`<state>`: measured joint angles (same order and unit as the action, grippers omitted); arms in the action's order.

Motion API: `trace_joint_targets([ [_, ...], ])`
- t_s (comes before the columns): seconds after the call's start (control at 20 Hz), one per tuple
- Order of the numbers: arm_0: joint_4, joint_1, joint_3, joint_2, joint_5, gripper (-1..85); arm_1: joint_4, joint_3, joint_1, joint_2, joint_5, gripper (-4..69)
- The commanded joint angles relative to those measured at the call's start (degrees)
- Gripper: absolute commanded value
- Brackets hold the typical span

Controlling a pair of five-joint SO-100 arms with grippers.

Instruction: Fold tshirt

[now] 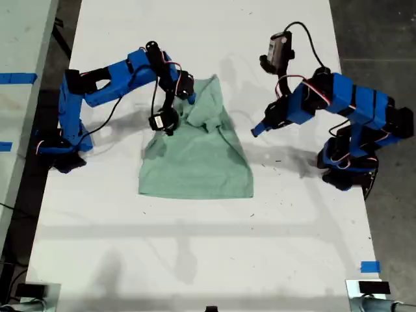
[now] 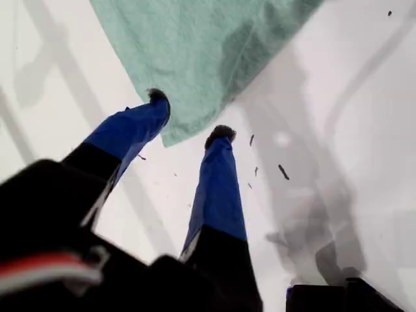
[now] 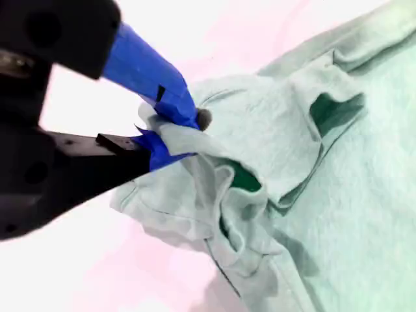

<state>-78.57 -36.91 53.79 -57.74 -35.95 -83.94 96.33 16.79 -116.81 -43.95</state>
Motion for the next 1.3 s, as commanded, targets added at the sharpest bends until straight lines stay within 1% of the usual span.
trace_joint_targets([
  [0.0, 6.06, 2.2, -3.6, 0.53, 0.88, 1.2, 2.29, 0.0, -0.35, -2.9, 0.7, 16.2],
  [0.1, 8.0, 2.02, -3.6, 1.76, 0.97, 25.0, 2.37, 0.09, -0.62, -2.9, 1.05, 16.1],
  [0.15, 8.26, 1.49, -3.6, 1.93, 0.88, 30.7, 2.37, 0.26, -0.7, -3.08, 1.23, 16.1],
  [0.25, 9.05, 1.14, -3.6, -0.7, -0.26, 32.8, 2.55, 0.97, -0.97, -3.34, 1.67, 16.1],
  [0.35, 7.21, 0.09, -3.6, -5.36, -0.26, 33.4, 2.55, 1.58, -1.23, -3.78, 2.11, 16.1],
  [0.5, -0.97, 0.26, -0.26, -13.54, -0.09, 33.6, 2.64, 2.9, -2.64, -4.57, 2.55, 17.7],
  [0.6, -4.13, 3.96, 6.86, -19.6, 2.2, 32.2, 2.72, 3.96, -4.57, -4.66, 3.16, 18.4],
  [0.65, -4.83, 6.68, 10.63, -22.5, 4.31, 31.3, 3.43, 4.83, -5.8, -4.66, 3.52, 20.1],
  [0.75, -4.22, 12.22, 19.95, -29.0, 9.32, 28.9, 5.36, 7.47, -8.26, -4.66, 4.22, 23.9],
  [0.85, -1.32, 16.79, 32.26, -37.44, 15.38, 23.9, 7.65, 10.2, -10.28, -4.57, 4.57, 26.9],
  [0.9, -0.62, 18.46, 38.23, -41.66, 19.07, 17.0, 8.53, 11.25, -11.07, -4.39, 4.75, 27.3],
  [0.95, 0.53, 20.04, 43.95, -45.44, 21.36, 12.0, 9.14, 12.04, -11.87, -3.87, 4.75, 28.8],
  [1.0, 0.35, 21.45, 47.99, -48.16, 23.91, 9.9, 9.49, 12.66, -12.48, -3.25, 4.83, 30.0],
  [1.15, -0.62, 24.96, 54.84, -53.09, 28.39, 5.8, 10.02, 13.36, -14.06, -0.62, 4.75, 31.2],
  [1.25, -0.79, 26.1, 55.99, -53.7, 29.18, 5.1, 10.02, 13.27, -14.41, 1.05, 4.57, 31.3],
])
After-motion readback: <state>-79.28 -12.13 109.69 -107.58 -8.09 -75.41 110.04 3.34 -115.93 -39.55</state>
